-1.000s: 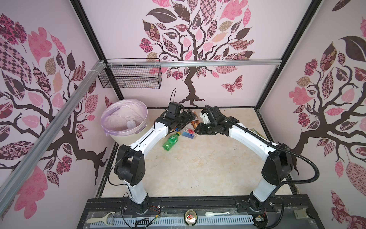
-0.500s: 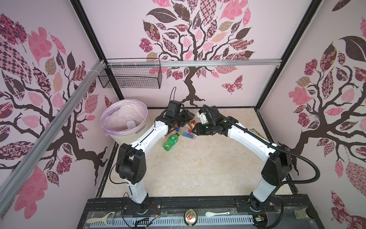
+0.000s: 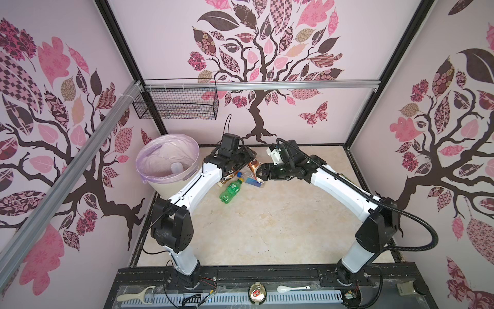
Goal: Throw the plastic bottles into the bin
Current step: 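Grasp the Nescafe bottle's base with the left gripper while right gripper releases, then carry the Nescafe bottle with the left gripper over the bin and release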
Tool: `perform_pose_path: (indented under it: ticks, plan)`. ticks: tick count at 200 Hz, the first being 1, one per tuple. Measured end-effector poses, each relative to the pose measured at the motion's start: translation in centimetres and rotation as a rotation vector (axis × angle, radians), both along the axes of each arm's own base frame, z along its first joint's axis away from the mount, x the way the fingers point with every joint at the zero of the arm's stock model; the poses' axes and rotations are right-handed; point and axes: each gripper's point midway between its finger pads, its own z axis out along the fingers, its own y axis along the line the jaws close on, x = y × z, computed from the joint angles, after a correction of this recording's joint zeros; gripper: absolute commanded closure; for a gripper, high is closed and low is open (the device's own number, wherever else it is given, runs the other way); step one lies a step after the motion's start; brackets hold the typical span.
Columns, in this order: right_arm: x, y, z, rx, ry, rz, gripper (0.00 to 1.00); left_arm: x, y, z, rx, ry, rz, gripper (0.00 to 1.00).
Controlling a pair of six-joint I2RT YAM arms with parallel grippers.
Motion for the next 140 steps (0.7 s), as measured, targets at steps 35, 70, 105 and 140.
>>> perform_pose_path:
  ticks: [35, 70, 105, 140]
  plan:
    - [-1.3, -1.2, 4.0, 0.03, -0.088, 0.007, 0.01, 0.0, 2.5, 1.8, 0.089, -0.033, 0.047, 0.51]
    - [-2.1, -2.3, 8.9, 0.07, -0.197, -0.002, 0.01, 0.7, 4.2, 8.9, 0.178, -0.192, 0.077, 0.5]
    - [-1.8, -2.2, 13.0, 0.119, -0.272, -0.01, 0.01, 0.6, 7.4, 17.1, 0.298, -0.392, 0.166, 0.5]
    - [-1.2, -1.2, 15.8, 0.188, -0.299, -0.008, 0.01, -0.1, 13.2, 24.7, 0.438, -0.566, 0.35, 0.48]
